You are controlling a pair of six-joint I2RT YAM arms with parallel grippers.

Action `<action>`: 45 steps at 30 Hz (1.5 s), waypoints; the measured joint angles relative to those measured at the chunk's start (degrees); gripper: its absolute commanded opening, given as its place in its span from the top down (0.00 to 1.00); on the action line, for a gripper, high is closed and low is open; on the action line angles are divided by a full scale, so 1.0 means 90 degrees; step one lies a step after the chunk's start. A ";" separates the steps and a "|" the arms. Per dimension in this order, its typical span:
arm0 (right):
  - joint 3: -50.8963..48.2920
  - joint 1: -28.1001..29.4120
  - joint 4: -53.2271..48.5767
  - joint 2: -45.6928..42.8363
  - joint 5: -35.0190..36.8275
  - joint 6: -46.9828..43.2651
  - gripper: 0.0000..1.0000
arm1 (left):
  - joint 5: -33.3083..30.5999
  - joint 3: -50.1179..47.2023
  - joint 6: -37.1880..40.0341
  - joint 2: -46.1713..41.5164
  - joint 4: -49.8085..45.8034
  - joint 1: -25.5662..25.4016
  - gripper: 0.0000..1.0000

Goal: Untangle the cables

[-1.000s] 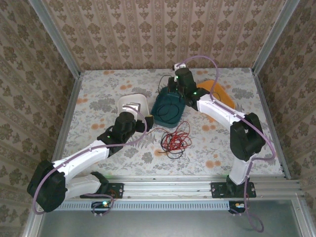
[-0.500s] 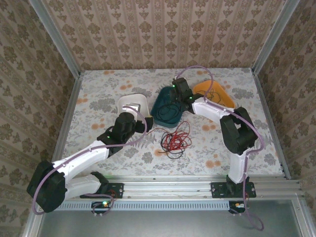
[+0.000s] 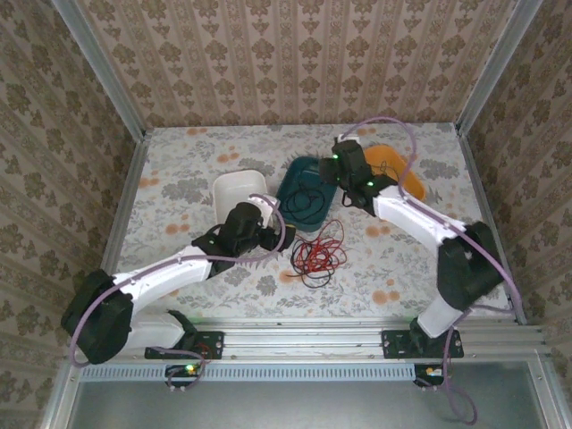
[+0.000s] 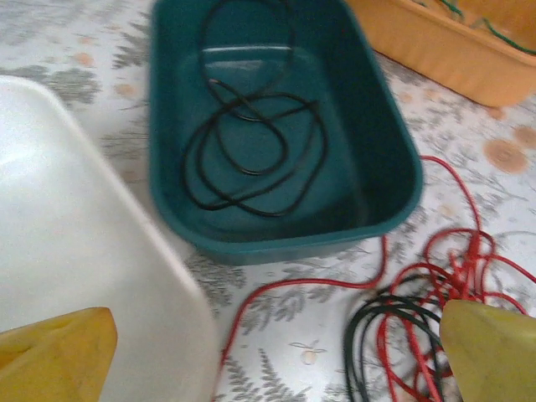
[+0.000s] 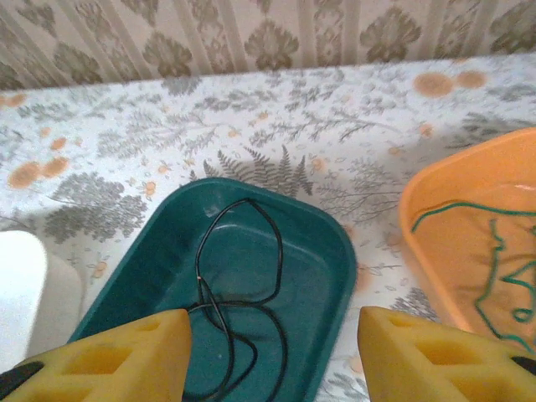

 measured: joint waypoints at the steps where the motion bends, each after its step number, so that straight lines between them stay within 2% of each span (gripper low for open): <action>1: -0.0202 0.0000 0.0019 -0.0301 0.0000 0.0015 0.44 | 0.0199 0.0068 0.0051 0.0095 -0.0053 -0.0024 0.01; 8: -0.1758 0.0002 -0.0102 -0.1868 -0.0250 0.0355 0.47 | 0.1195 0.0447 0.0442 0.0690 -0.0520 -0.0311 0.06; 14: -0.2769 0.0180 -0.0313 -0.2319 -0.1003 0.0653 0.50 | 0.1365 0.0498 0.0517 0.1185 -0.0556 -0.0418 0.14; 19: -0.3300 0.0296 -0.0474 -0.2501 -0.1156 0.0865 0.50 | 0.1472 0.0498 0.0221 0.1571 -0.0138 -0.0187 0.18; 25: -0.3453 0.0294 -0.0532 -0.2837 -0.1146 0.0981 0.51 | 0.1542 0.0495 0.0010 0.1727 0.0083 0.0104 0.23; 33: -0.3456 0.0294 -0.0537 -0.2880 -0.1146 0.0981 0.51 | 0.1486 0.0495 -0.0078 0.1778 0.0126 0.0129 0.39; 45: -0.3456 0.0294 -0.0534 -0.2880 -0.1127 0.1003 0.51 | 0.1338 0.0602 0.0022 0.2288 -0.0092 0.0053 0.46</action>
